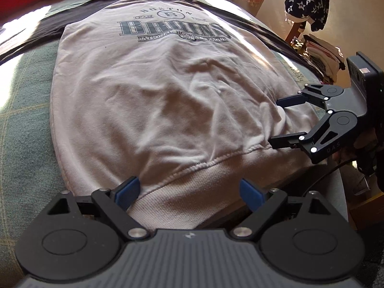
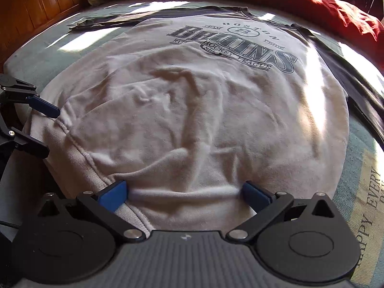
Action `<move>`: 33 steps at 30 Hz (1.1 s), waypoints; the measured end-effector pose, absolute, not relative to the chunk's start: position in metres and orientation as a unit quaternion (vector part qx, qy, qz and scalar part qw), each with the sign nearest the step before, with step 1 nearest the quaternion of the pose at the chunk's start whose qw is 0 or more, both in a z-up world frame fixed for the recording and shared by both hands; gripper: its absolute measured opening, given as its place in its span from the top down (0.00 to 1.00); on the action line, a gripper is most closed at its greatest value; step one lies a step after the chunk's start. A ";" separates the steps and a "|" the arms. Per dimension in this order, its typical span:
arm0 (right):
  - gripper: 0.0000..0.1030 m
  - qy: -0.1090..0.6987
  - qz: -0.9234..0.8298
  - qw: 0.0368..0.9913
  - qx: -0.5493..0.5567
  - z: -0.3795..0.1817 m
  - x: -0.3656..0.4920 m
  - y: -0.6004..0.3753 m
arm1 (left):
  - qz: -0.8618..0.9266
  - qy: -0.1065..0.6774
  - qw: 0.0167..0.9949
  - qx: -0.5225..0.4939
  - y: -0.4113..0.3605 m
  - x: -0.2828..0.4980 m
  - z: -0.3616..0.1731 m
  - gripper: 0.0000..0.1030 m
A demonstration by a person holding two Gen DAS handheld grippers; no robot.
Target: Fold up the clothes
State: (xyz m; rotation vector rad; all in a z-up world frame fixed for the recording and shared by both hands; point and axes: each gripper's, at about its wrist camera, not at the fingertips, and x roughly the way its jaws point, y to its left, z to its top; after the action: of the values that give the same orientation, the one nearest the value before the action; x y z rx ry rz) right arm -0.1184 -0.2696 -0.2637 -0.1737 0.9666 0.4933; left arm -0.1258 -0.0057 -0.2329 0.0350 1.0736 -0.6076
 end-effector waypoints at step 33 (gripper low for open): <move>0.00 0.428 0.220 0.877 0.000 -0.264 -0.188 -0.282 | -0.251 0.430 0.865 0.054 -0.034 -0.119 -0.203 0.12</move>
State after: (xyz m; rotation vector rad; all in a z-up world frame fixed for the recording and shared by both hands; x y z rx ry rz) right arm -0.1885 -0.2817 -0.2644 -0.0006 0.8922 0.4589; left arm -0.1194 -0.0344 -0.2029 0.1137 0.9014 -0.5250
